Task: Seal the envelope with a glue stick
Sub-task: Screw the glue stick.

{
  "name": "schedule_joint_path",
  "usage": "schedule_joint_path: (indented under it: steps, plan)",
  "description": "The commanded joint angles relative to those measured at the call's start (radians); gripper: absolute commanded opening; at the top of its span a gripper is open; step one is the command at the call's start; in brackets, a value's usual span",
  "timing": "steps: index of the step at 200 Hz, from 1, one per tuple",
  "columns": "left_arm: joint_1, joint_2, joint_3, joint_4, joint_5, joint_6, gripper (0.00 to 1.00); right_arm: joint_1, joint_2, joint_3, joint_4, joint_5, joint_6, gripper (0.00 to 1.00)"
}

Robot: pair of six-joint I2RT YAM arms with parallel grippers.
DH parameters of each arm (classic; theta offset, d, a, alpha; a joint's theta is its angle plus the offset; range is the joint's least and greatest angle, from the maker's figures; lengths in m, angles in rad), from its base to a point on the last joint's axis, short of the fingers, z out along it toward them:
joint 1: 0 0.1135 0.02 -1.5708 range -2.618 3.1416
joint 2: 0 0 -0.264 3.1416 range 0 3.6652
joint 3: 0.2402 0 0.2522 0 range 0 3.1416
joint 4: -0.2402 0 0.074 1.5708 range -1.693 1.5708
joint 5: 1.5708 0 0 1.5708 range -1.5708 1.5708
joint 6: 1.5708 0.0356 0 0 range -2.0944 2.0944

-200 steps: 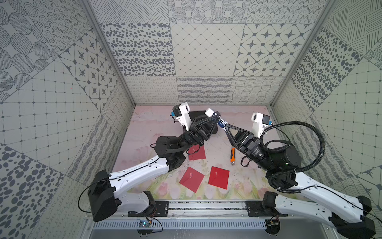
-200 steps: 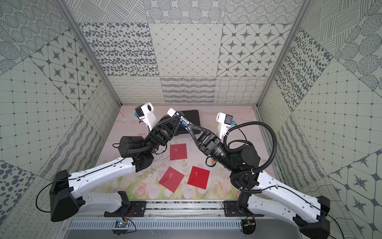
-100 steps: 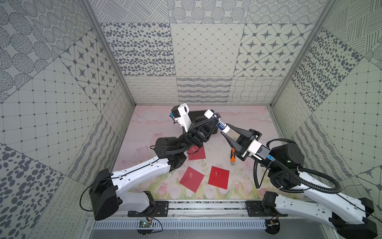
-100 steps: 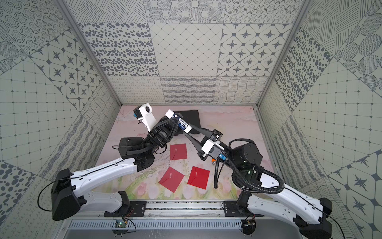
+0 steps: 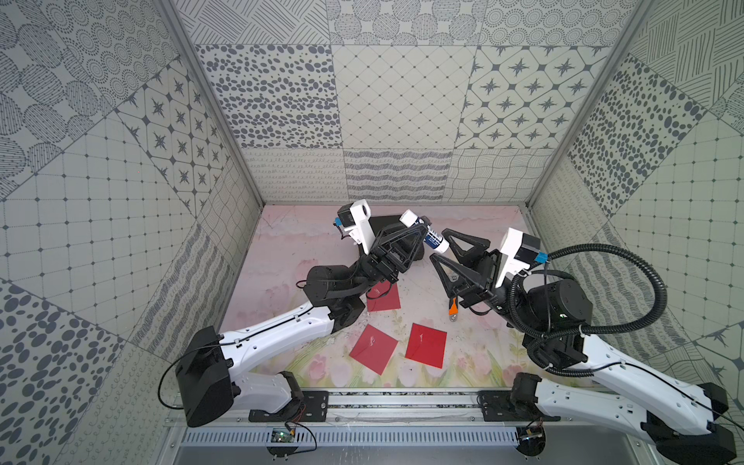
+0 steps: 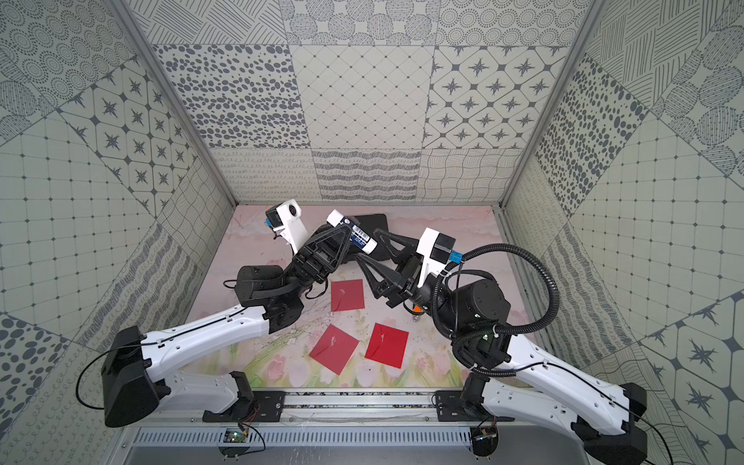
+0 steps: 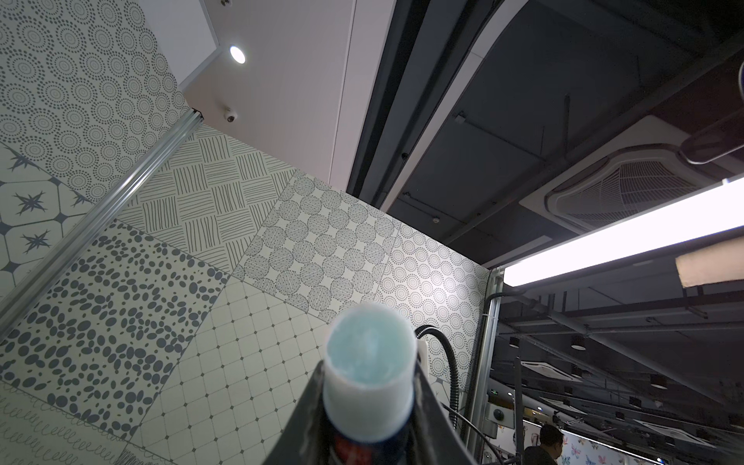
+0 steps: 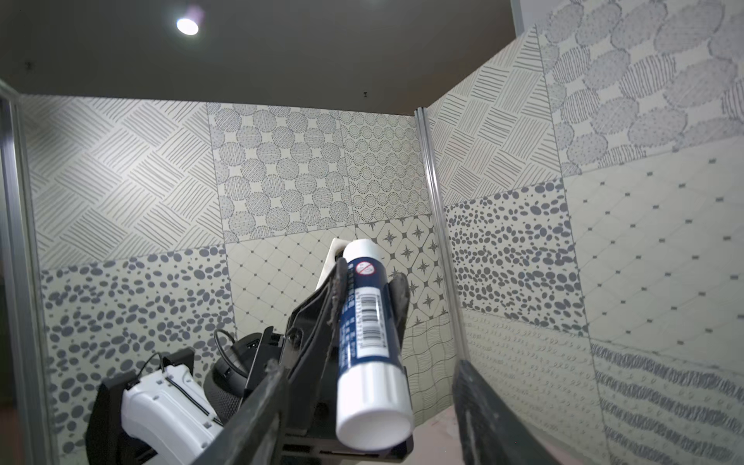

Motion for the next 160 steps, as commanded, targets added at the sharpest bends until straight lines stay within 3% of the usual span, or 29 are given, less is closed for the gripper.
schedule_joint_path:
  steps: [1, 39, 126, 160]
  plan:
    - [0.005, -0.008, 0.005, 0.025, -0.006, 0.015, 0.0, 0.003, -0.008, 0.02, -0.005, 0.042, 0.387, 0.66]
    - [0.005, -0.003, -0.001, 0.023, -0.013, 0.017, 0.0, 0.003, 0.01, 0.022, 0.028, 0.006, 0.501, 0.6]
    - [0.006, 0.012, -0.006, 0.032, -0.017, 0.01, 0.0, 0.004, 0.063, 0.065, 0.066, -0.007, 0.498, 0.51]
    - [0.006, 0.017, -0.005, 0.037, -0.018, 0.007, 0.0, 0.004, 0.074, 0.08, 0.063, -0.019, 0.501, 0.42]
